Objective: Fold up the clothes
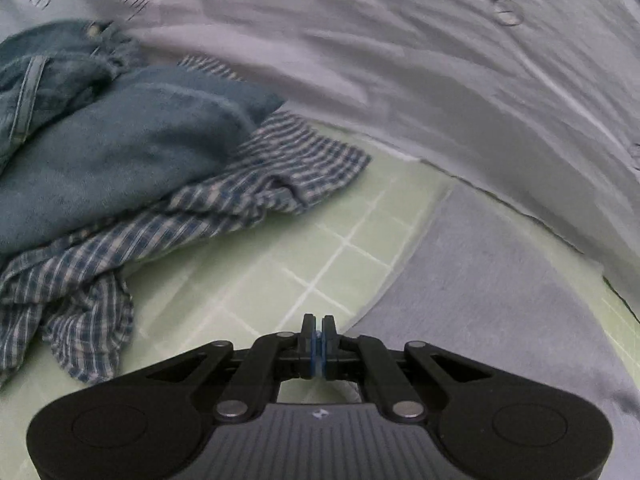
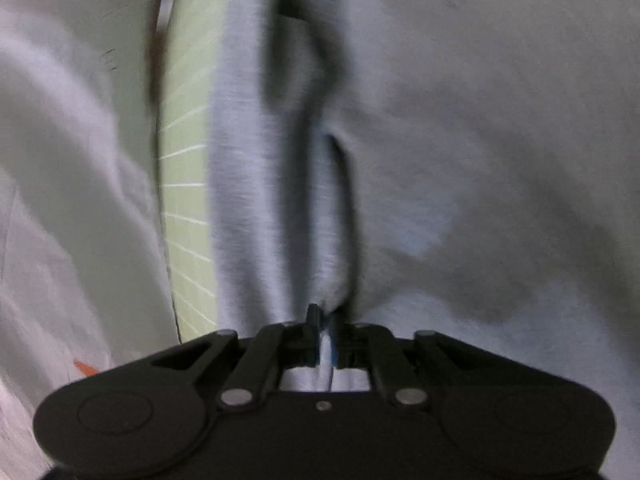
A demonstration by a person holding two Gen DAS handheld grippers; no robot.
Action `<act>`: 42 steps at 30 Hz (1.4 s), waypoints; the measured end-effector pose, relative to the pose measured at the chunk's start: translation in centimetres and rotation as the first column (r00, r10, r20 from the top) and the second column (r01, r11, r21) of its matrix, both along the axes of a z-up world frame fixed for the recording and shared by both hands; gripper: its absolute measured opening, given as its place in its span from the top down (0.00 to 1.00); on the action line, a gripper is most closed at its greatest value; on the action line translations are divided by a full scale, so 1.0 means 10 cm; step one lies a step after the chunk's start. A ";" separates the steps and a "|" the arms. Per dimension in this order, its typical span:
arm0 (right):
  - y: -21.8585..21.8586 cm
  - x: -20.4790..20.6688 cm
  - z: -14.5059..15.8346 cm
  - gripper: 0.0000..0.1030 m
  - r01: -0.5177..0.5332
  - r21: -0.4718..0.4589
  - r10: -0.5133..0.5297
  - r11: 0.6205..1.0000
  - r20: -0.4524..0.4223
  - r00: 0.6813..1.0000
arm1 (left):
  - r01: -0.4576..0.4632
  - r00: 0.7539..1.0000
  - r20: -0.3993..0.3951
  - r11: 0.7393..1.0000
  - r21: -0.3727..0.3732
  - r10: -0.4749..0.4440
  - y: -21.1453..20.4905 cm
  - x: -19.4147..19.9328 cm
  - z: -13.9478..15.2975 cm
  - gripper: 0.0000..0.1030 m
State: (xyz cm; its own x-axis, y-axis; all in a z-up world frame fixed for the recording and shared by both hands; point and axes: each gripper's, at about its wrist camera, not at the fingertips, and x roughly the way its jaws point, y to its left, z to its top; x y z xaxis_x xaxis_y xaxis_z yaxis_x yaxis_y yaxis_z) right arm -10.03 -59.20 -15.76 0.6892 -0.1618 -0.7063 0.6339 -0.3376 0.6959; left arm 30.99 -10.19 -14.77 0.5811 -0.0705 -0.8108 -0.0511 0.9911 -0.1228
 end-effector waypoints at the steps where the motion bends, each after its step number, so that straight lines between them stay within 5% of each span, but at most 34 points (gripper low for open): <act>1: -0.03 0.01 0.05 0.82 -0.003 -0.010 0.003 1.000 0.006 1.000 | 0.018 1.000 0.006 1.000 0.004 -0.018 -0.02 0.01 0.02 0.95; 5: -0.04 0.02 0.07 0.77 -0.001 -0.007 0.001 1.000 0.010 1.000 | 0.044 0.999 -0.002 0.999 -0.011 -0.044 -0.07 0.07 0.04 0.94; 9: 0.02 -0.06 -0.06 0.73 0.013 0.017 -0.013 1.000 -0.005 1.000 | 0.045 0.997 -0.062 0.999 -0.018 -0.046 -0.11 0.05 -0.05 0.67; 17: -0.04 -0.22 -0.21 0.68 0.045 0.012 -0.045 0.999 -0.015 0.999 | 0.053 0.997 -0.053 0.998 -0.031 -0.055 -0.11 -0.04 -0.10 0.54; 19: -0.08 -0.14 -0.21 0.72 0.027 -0.019 -0.027 0.999 -0.021 0.999 | 0.047 0.998 -0.041 0.998 -0.035 -0.049 -0.11 -0.07 -0.11 0.65; 21: -0.10 -0.08 -0.19 0.89 -0.005 -0.057 0.004 0.998 -0.020 1.000 | 0.055 0.998 -0.040 0.998 -0.017 -0.056 -0.11 -0.09 -0.12 0.97; 22: -0.09 -0.07 -0.15 0.97 -0.027 -0.082 0.025 0.996 -0.024 0.999 | 0.053 0.998 -0.036 0.998 -0.025 -0.053 -0.10 -0.10 -0.11 0.98; 27: -0.05 -0.09 0.03 0.98 -0.168 -0.182 0.147 0.969 -0.122 0.982 | 0.009 0.999 -0.036 1.000 0.015 -0.008 0.04 -0.25 -0.07 0.98; 32: 0.04 -0.26 0.00 0.98 -0.250 -0.180 0.210 0.951 -0.212 0.954 | -0.006 0.998 -0.055 0.998 0.070 0.010 0.13 -0.48 -0.11 0.97; 42: 0.12 -0.55 -0.14 0.98 -0.277 -0.108 0.250 0.955 -0.209 0.945 | -0.053 0.997 -0.051 0.992 0.116 0.059 0.22 -0.80 -0.08 0.97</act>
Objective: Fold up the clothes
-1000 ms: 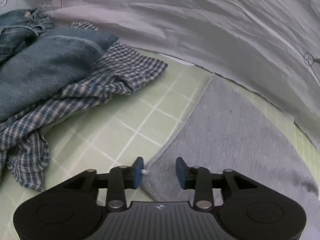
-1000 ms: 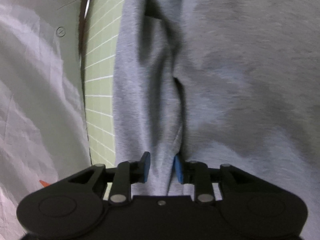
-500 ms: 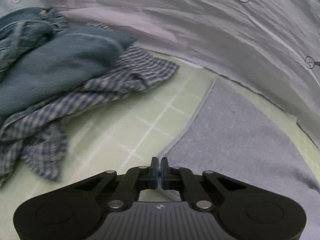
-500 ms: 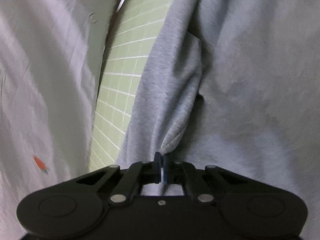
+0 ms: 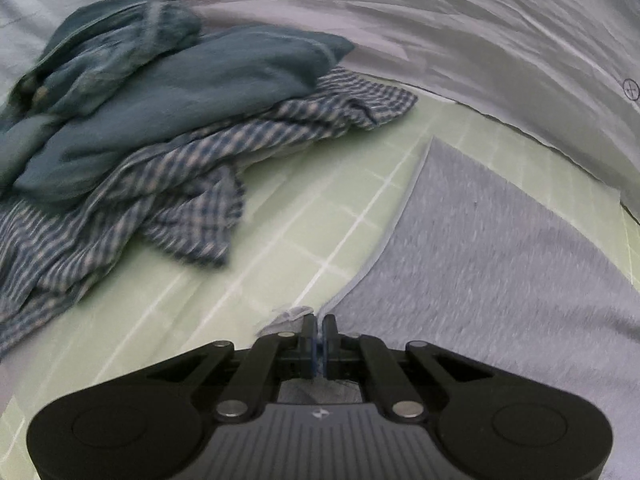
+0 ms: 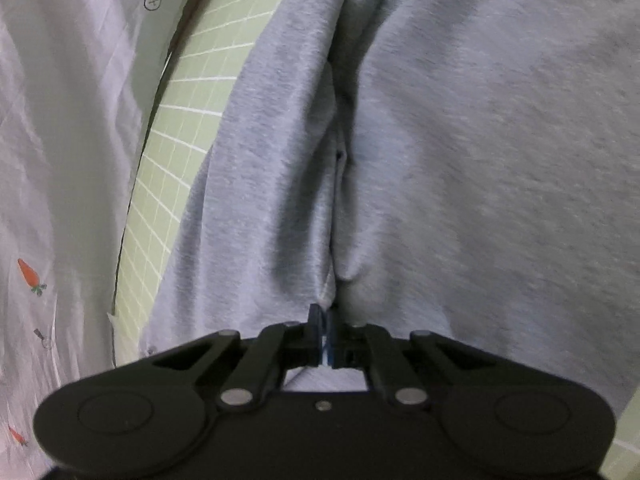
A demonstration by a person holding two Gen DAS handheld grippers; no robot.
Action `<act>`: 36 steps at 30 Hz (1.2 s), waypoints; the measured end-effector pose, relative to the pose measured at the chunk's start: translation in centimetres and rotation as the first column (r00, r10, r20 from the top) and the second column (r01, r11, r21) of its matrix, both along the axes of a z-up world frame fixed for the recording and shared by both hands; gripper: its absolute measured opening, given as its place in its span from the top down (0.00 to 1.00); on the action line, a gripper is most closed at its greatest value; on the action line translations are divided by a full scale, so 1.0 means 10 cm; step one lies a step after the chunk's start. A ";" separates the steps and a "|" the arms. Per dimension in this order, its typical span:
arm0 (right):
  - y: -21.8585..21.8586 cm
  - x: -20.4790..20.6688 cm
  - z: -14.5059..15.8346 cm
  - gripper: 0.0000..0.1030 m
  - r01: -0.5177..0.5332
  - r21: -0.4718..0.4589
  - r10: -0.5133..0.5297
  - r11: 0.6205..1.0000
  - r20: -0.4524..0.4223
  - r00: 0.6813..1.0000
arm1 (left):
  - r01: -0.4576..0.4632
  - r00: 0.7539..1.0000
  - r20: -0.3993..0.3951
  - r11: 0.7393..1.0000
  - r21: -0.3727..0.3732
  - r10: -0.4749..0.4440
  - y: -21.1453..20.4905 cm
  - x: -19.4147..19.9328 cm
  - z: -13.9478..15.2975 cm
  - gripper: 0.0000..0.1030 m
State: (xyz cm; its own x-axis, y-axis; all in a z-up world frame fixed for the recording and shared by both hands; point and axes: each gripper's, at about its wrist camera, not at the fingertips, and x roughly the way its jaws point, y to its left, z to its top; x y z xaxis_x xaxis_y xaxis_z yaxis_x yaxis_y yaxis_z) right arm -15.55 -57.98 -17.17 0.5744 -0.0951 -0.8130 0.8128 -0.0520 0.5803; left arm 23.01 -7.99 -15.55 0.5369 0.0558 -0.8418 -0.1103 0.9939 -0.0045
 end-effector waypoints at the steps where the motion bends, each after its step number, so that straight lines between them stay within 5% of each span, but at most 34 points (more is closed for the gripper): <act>1: 0.02 -0.04 0.01 0.98 -0.012 -0.005 0.012 1.000 -0.003 1.000 | -0.007 1.000 0.001 1.000 0.002 0.007 0.02 -0.05 0.00 0.97; 6: 0.04 -0.23 0.03 0.95 -0.044 0.014 0.044 0.999 0.027 0.999 | -0.002 1.000 0.014 1.000 0.031 0.002 0.05 -0.28 0.06 0.92; 8: 0.00 -0.30 0.11 0.82 -0.050 -0.005 0.050 0.999 0.046 0.998 | -0.012 0.999 0.043 1.000 0.013 0.011 0.04 -0.35 0.17 0.92; 12: -0.15 -0.42 0.36 0.66 -0.072 -0.104 0.079 0.992 0.062 0.995 | 0.001 0.994 0.111 1.000 0.008 -0.002 -0.11 -0.55 0.40 0.64; 14: -0.27 -0.45 0.51 0.61 -0.091 -0.190 0.102 0.978 0.048 0.994 | 0.040 0.991 0.129 0.999 0.009 -0.041 -0.29 -0.63 0.47 0.61; 18: -0.62 -0.40 0.81 0.58 -0.185 -0.389 0.161 0.902 -0.095 0.982 | 0.168 0.979 0.111 0.986 0.012 -0.168 -0.81 -0.78 0.39 0.55; 21: -0.90 -0.27 0.97 0.55 -0.293 -0.523 0.189 0.800 -0.244 0.951 | 0.270 0.961 0.068 0.963 0.003 -0.269 -1.27 -0.89 0.29 0.45; 25: -1.38 -0.24 1.03 0.52 -0.366 -0.604 0.158 0.709 -0.370 0.916 | 0.349 0.937 0.028 0.937 -0.030 -0.348 -1.74 -0.94 0.12 0.38; 28: -1.76 -0.19 0.97 0.51 -0.402 -0.614 0.135 0.679 -0.434 0.891 | 0.337 0.942 0.006 0.941 -0.034 -0.337 -1.96 -0.87 0.04 0.37; 36: -2.44 -0.03 0.61 0.51 -0.436 -0.563 0.091 0.702 -0.537 0.839 | 0.280 0.959 -0.047 0.960 0.015 -0.279 -2.33 -0.52 -0.10 0.35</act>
State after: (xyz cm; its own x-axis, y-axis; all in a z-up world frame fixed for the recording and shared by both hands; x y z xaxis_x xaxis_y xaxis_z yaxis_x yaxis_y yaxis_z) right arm -15.88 -82.36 -11.06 0.2578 -0.5889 -0.7660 0.8936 0.4468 -0.0427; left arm 17.83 -31.30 -16.55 0.4961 -0.0730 -0.8652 0.1720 0.9850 0.0156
